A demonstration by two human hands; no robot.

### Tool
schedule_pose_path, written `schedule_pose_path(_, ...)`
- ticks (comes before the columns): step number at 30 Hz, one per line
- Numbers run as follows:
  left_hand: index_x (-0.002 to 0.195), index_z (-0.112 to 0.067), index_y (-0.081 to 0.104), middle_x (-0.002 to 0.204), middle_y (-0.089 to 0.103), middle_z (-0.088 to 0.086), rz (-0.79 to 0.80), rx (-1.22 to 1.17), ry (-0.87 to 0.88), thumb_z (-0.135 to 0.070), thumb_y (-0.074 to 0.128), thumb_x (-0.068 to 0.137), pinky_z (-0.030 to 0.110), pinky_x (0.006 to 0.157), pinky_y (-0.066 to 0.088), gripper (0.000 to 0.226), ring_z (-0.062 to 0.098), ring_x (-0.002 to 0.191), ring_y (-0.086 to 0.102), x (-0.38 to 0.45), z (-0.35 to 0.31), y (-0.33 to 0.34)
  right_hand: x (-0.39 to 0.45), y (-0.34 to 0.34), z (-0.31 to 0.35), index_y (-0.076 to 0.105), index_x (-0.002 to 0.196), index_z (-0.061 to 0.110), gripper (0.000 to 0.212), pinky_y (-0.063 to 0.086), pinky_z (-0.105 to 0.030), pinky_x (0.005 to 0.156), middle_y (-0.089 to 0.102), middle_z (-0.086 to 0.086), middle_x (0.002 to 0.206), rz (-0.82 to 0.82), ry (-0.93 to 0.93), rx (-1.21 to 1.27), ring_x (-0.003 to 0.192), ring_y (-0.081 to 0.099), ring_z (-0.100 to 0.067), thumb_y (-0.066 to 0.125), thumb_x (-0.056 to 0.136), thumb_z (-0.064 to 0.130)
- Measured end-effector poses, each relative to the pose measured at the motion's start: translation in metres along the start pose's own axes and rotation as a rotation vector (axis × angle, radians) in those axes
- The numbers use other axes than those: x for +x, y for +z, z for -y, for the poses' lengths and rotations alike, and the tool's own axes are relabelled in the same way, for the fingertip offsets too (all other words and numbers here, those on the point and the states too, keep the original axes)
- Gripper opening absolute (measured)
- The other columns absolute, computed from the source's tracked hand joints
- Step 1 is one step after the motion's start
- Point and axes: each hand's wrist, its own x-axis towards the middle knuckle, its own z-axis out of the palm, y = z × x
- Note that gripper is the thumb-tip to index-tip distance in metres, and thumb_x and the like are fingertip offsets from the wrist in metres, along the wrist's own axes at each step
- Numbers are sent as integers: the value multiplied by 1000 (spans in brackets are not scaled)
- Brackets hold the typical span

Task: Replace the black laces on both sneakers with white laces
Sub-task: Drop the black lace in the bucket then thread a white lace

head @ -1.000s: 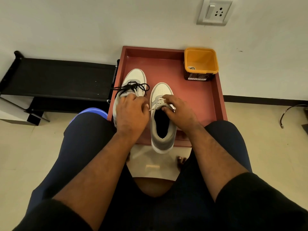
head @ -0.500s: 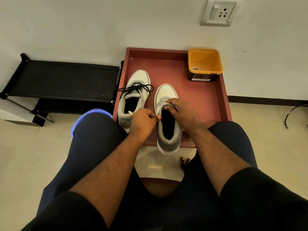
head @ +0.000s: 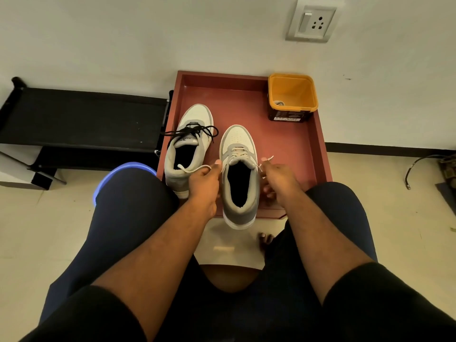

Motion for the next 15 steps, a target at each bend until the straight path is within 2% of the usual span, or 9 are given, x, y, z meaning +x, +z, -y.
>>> schedule_pose_path(2, 75, -13, 63, 76, 64, 6, -9, -39, 84, -21, 66, 91, 26, 56, 52, 18, 16, 68, 58, 1, 0, 5, 1, 10, 2, 67, 87, 10, 50, 49, -29, 52, 65, -5, 72, 9, 120, 162, 57, 56, -20, 61, 82, 59)
schedule_pose_path(4, 77, -11, 67, 76, 67, 5, -11, -47, 114, -14, 68, 89, 29, 66, 56, 13, 17, 70, 62, 2, 0, 6, 6, 16, 3, 68, 91, 10, 47, 57, -35, 65, 71, -6, 81, 44, 163, 289, 68, 65, -23, 73, 74, 54)
schedule_pose_path(5, 78, -10, 68, 75, 67, 5, -16, -52, 117, -12, 69, 88, 28, 66, 56, 10, 17, 69, 62, 3, 0, 6, 7, 16, 5, 66, 91, 12, 39, 57, -32, 60, 71, -5, 80, 60, 166, 331, 65, 65, -21, 76, 74, 46)
schedule_pose_path(7, 79, -8, 67, 71, 64, 6, -33, -32, 112, -15, 72, 85, 25, 56, 51, 11, 17, 64, 57, 3, 0, 4, 7, 12, 8, 58, 87, 18, 18, 46, -22, 46, 66, -1, 73, 67, 164, 382, 53, 58, -14, 74, 82, 25)
schedule_pose_path(8, 79, -8, 66, 68, 61, 7, -43, 5, 108, -19, 74, 84, 24, 51, 48, 14, 17, 60, 53, 4, 0, 1, 9, 11, 8, 55, 84, 20, 17, 42, -20, 44, 65, -1, 72, 56, 168, 413, 51, 56, -12, 70, 85, 14)
schedule_pose_path(10, 78, -8, 64, 61, 59, 4, -47, 66, 82, -23, 76, 82, 23, 44, 45, 20, 14, 50, 49, 6, 3, -5, 10, 7, 7, 53, 79, 19, 25, 46, -23, 50, 65, -4, 73, 11, 161, 551, 55, 59, -15, 65, 85, -1)
schedule_pose_path(12, 82, -5, 65, 61, 60, 4, -7, 51, 52, -18, 76, 83, 22, 43, 46, 17, 14, 49, 51, 7, 4, -8, 8, 3, 9, 53, 79, 16, 27, 53, -29, 57, 66, -9, 75, -55, 137, 751, 59, 62, -19, 60, 86, -9)
schedule_pose_path(15, 84, -4, 66, 65, 62, 7, 23, -3, 50, -9, 71, 85, 20, 44, 48, 7, 13, 52, 53, 7, 1, -5, 7, 1, 10, 53, 89, 15, 22, 56, -34, 66, 65, -8, 79, -55, 115, 970, 67, 65, -21, 58, 89, -6)
